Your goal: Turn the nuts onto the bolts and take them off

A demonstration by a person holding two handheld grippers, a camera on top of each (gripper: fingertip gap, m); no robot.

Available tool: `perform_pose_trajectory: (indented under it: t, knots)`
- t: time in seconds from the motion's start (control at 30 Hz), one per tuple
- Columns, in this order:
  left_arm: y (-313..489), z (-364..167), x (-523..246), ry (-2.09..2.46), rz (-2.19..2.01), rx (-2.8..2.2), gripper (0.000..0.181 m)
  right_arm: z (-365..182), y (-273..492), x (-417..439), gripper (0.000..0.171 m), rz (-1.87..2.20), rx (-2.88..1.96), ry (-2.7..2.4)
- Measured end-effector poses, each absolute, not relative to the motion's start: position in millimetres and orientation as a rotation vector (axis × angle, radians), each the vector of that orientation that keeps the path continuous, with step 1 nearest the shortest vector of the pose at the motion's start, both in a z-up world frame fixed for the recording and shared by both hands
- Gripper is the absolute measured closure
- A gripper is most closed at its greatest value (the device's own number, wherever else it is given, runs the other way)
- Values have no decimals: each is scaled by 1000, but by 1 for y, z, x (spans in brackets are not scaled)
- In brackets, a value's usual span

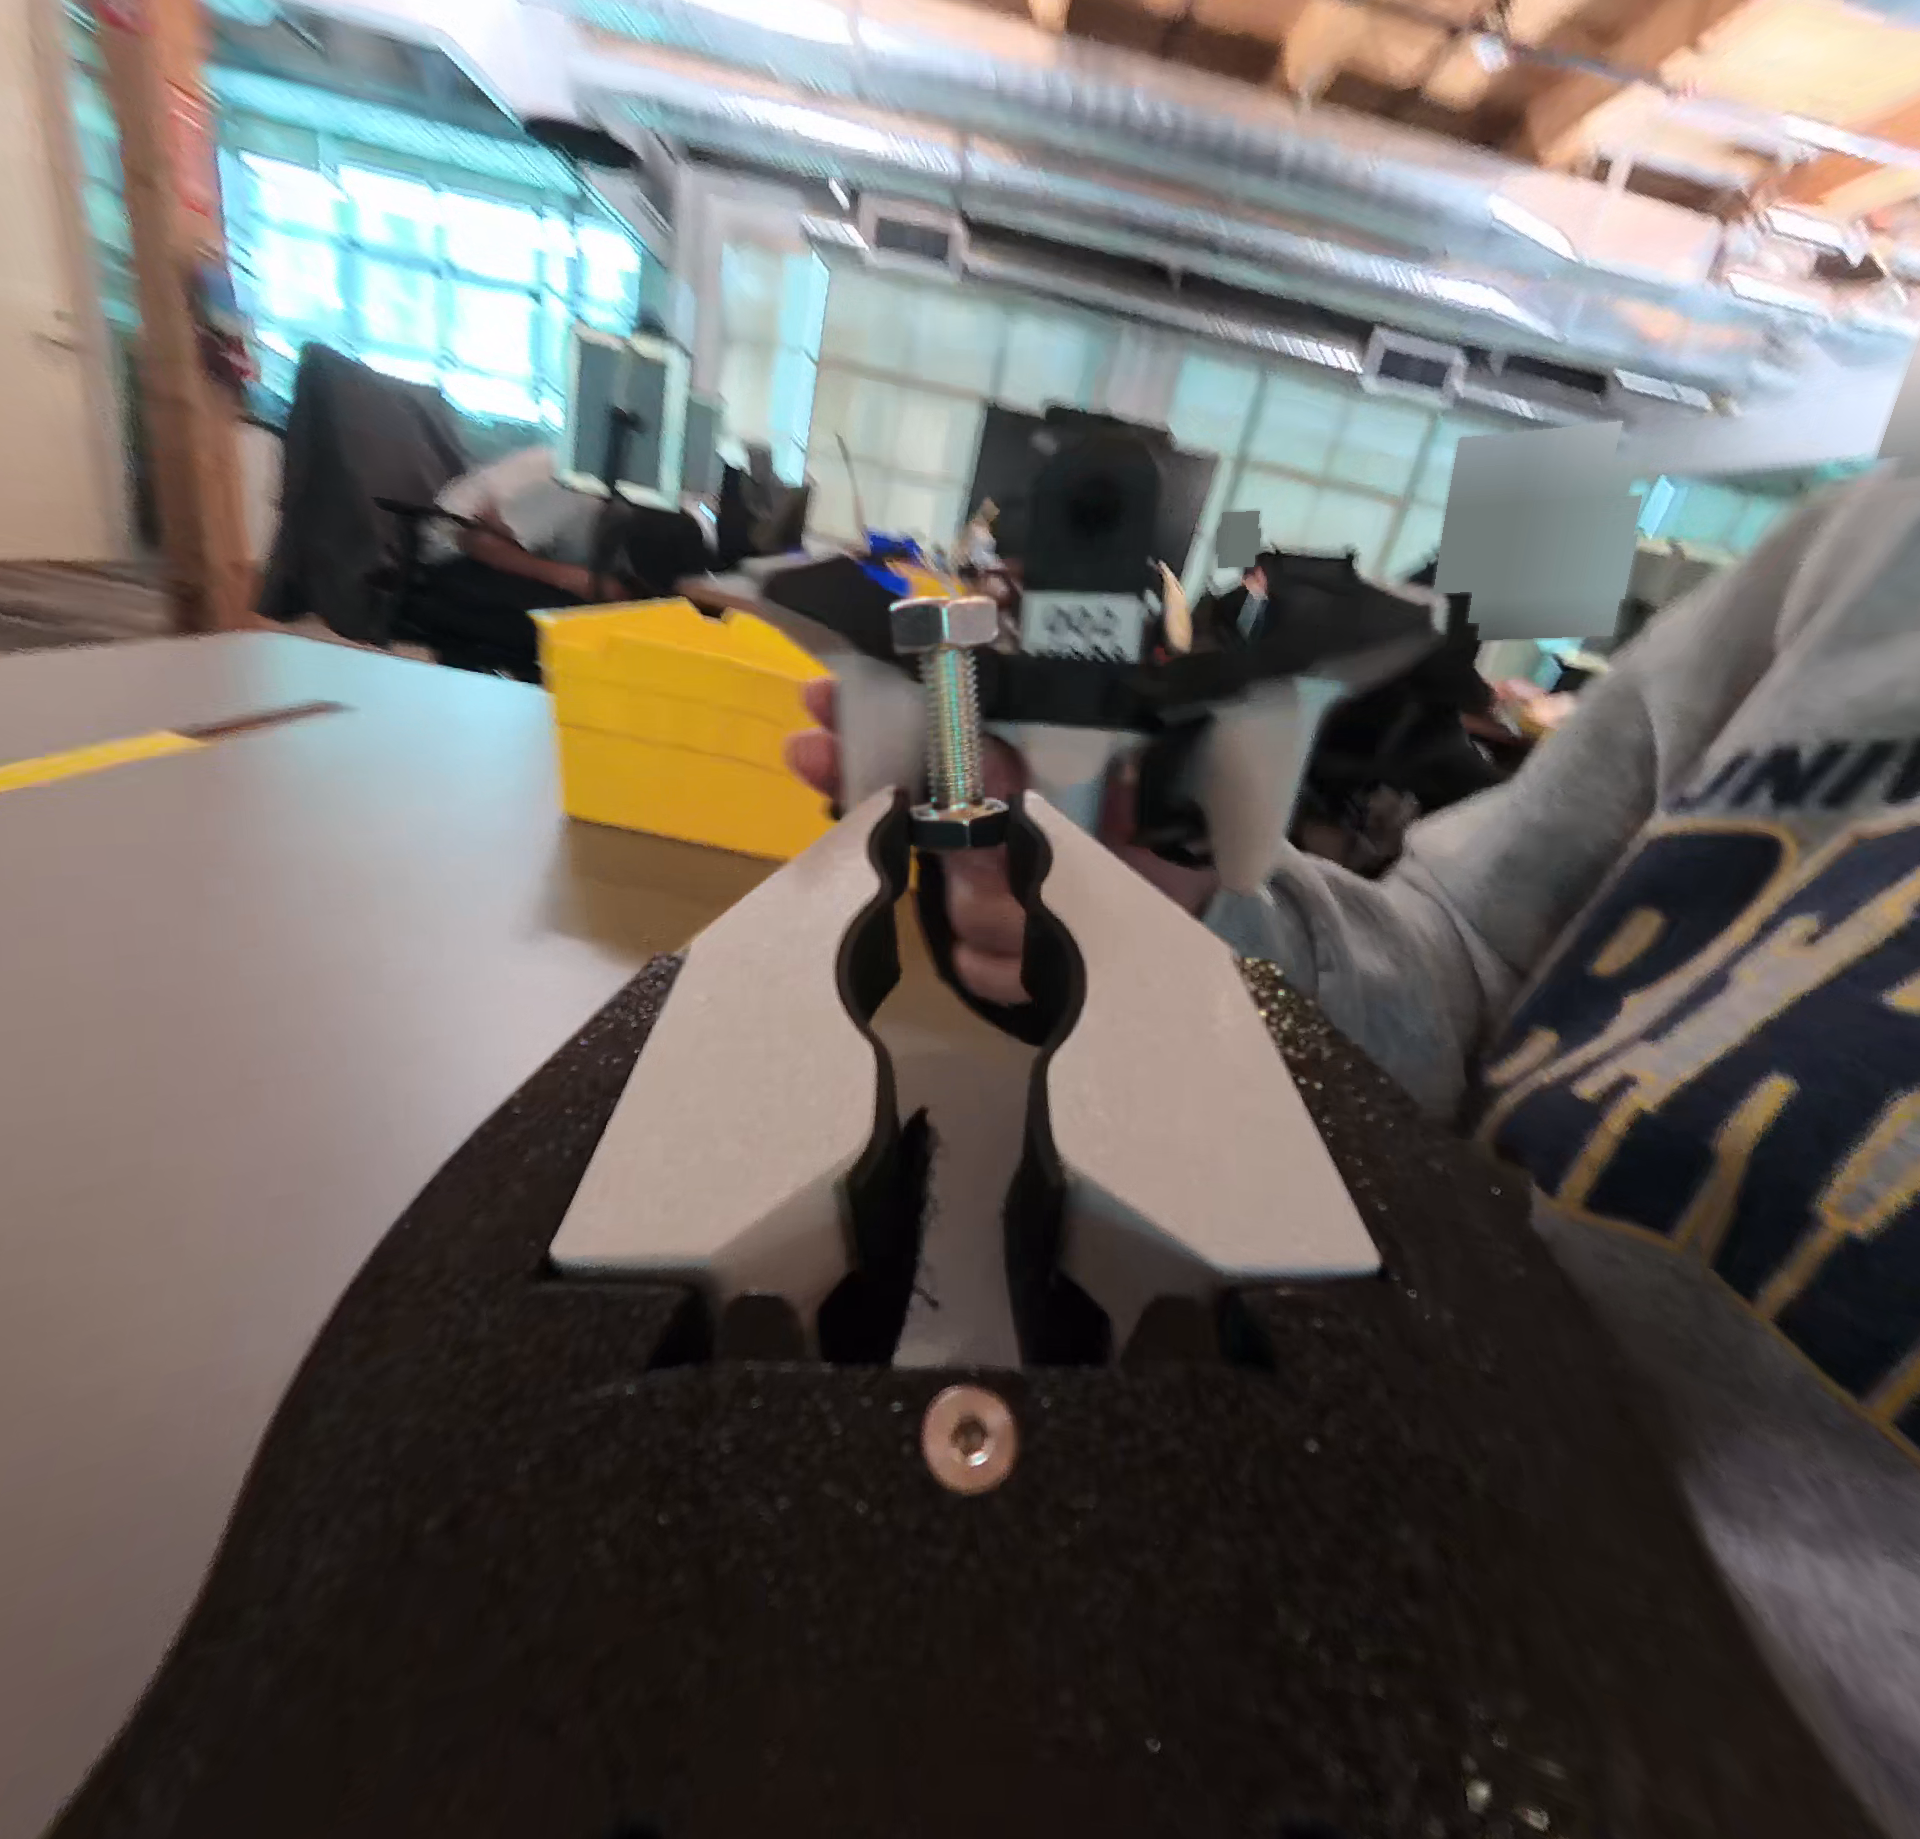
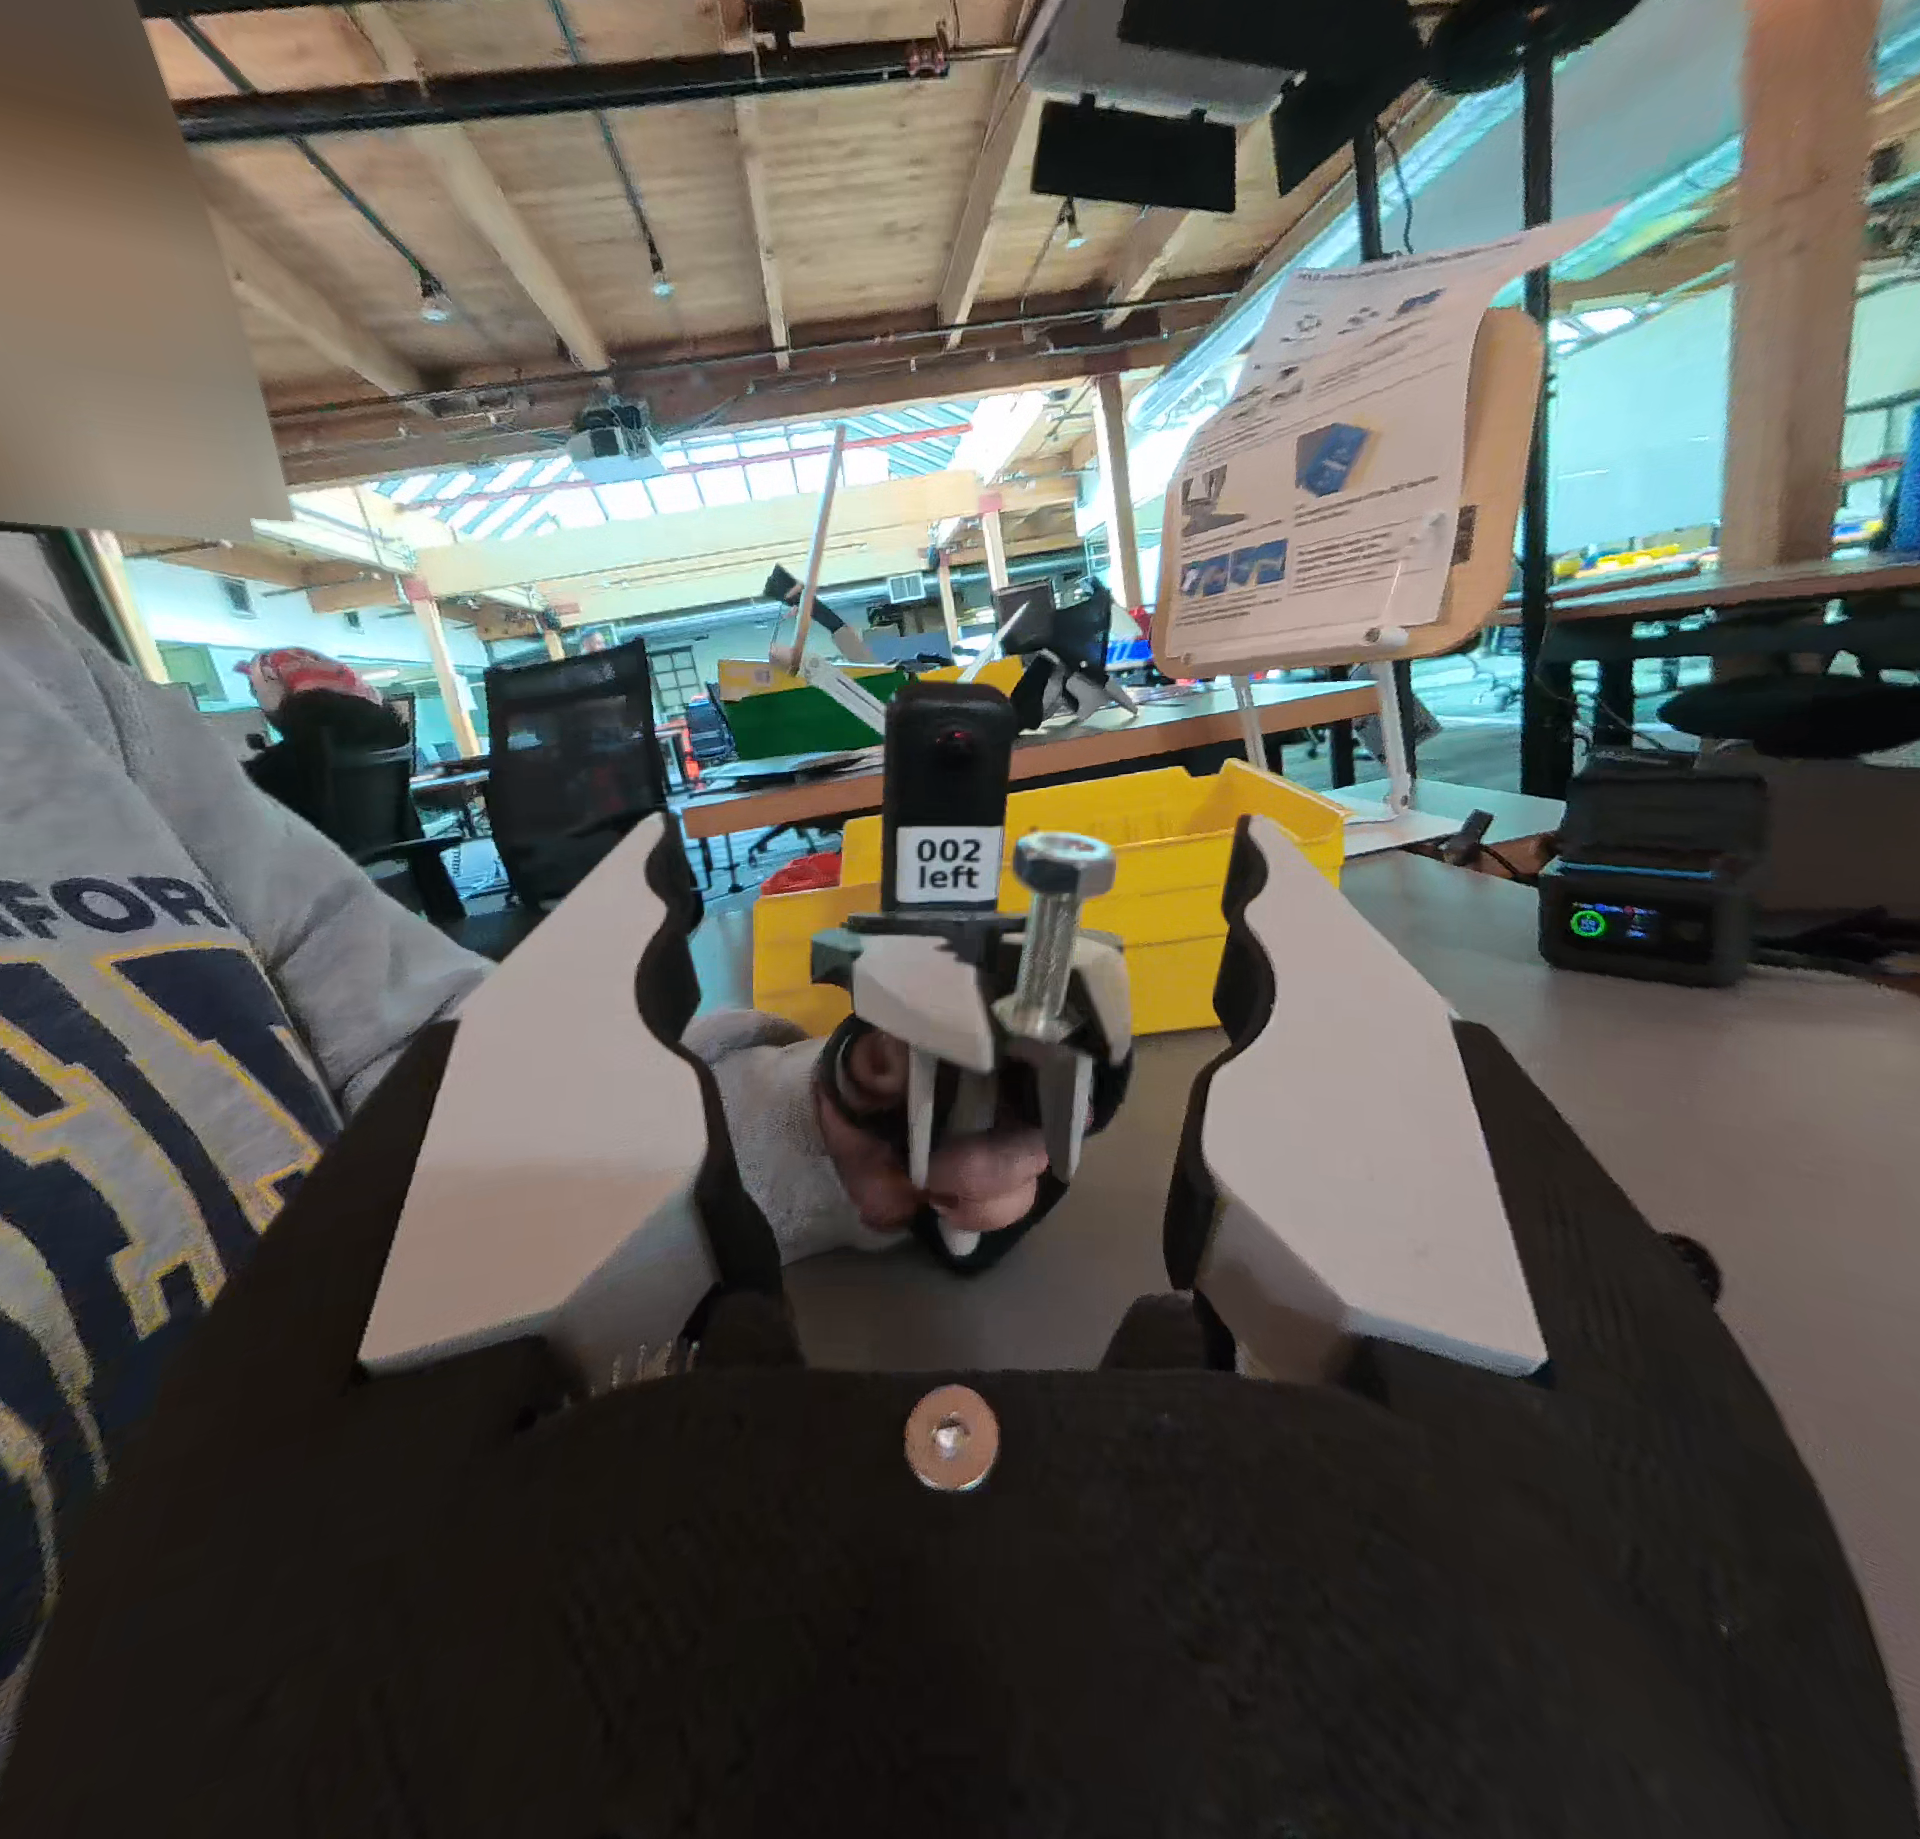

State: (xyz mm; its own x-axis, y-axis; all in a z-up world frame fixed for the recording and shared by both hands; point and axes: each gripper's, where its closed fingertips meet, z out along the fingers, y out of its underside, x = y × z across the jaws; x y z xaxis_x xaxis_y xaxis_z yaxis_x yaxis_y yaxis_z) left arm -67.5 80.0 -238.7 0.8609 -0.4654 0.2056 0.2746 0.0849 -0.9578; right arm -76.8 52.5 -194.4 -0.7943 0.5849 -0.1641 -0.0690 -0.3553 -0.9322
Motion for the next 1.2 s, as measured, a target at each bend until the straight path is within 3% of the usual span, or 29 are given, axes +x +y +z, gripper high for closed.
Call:
perform_pose_trajectory:
  t: [0.23,0.47,0.83,1.2]
  knots:
    - [87,-254,-48,263,-556,-1479,165,-206,43,-79,93,2184,-708,-1556]
    - [89,-252,-56,213,-546,-1468,166,-210,43,-76,104,2180,-692,-1580]
    - [85,-246,-70,169,-490,-1420,166,-208,55,-74,113,2151,-688,-1543]
    - [70,-217,-70,128,-620,-1213,166,-197,52,-68,111,2205,-607,-1464]
